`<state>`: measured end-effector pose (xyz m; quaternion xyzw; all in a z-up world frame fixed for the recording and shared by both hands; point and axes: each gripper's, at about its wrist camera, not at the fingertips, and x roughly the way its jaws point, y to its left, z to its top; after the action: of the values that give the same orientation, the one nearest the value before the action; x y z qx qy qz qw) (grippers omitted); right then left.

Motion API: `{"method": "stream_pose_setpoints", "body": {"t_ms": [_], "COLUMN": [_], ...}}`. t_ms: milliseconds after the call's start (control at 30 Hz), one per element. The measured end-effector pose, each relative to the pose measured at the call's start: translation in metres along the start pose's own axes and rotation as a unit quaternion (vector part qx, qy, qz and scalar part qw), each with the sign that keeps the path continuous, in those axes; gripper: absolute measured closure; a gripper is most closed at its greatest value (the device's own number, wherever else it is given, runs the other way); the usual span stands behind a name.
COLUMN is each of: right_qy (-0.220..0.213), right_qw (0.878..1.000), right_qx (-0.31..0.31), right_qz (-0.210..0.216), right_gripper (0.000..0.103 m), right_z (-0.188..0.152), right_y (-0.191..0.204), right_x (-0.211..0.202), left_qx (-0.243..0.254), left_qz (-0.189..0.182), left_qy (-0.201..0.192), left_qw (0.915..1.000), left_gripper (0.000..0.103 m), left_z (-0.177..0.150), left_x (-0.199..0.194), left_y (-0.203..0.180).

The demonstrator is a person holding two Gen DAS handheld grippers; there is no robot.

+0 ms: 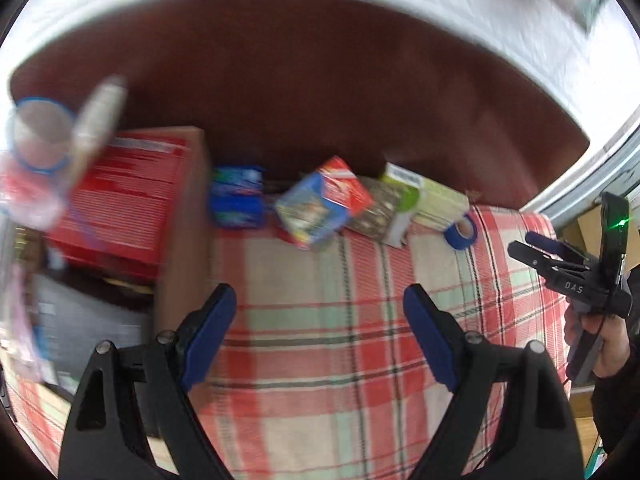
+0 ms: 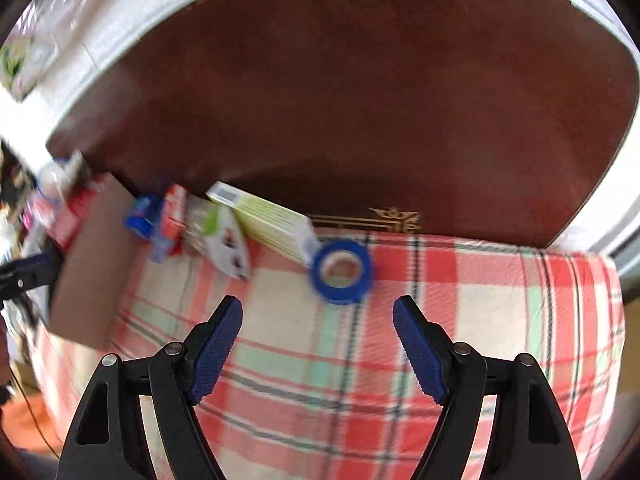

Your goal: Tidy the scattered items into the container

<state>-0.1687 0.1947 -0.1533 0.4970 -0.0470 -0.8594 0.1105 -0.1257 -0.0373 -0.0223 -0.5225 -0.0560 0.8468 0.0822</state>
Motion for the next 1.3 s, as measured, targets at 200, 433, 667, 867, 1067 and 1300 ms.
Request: {"method": "stream_pose_setpoints", "body": {"t_ms": [200, 433, 667, 867, 1067, 1300], "right_qy": [0.015, 0.041, 0.082, 0.076, 0.068, 0.064], "right_qw": [0.999, 0.998, 0.991, 0.98, 0.987, 0.992], "right_qx": [-0.046, -0.04, -0.098, -0.174, -0.14, -0.101], "right_qz": [0.01, -0.004, -0.03, -0.06, -0.048, -0.031], "right_gripper": [0.024, 0.025, 0.047, 0.07, 0.081, 0.081], "right_z": [0.0, 0.025, 0.034, 0.026, 0.021, 0.018], "right_y": [-0.019, -0.04, -0.027, 0.0, 0.002, -0.008], "right_x": [0.043, 0.077, 0.109, 0.107, 0.1, 0.094], "left_qx": [-0.018, -0.028, -0.035, -0.038, 0.003, 0.117], "left_qz": [0.006, 0.013, 0.015, 0.02, 0.038, 0.095], "left_qy": [0.011, 0.018, 0.027, 0.021, 0.01, -0.015], "left_qw": [0.9998, 0.9994, 0.9989, 0.9989, 0.9992, 0.9885], "left_gripper": [0.017, 0.018, 0.017, 0.017, 0.017, 0.018], "left_z": [0.002, 0.006, 0.01, 0.015, 0.024, 0.035], "left_x": [0.045, 0.063, 0.082, 0.099, 0.11, 0.12], "left_y": [-0.028, -0.029, -0.02, -0.009, -0.012, -0.027]}}
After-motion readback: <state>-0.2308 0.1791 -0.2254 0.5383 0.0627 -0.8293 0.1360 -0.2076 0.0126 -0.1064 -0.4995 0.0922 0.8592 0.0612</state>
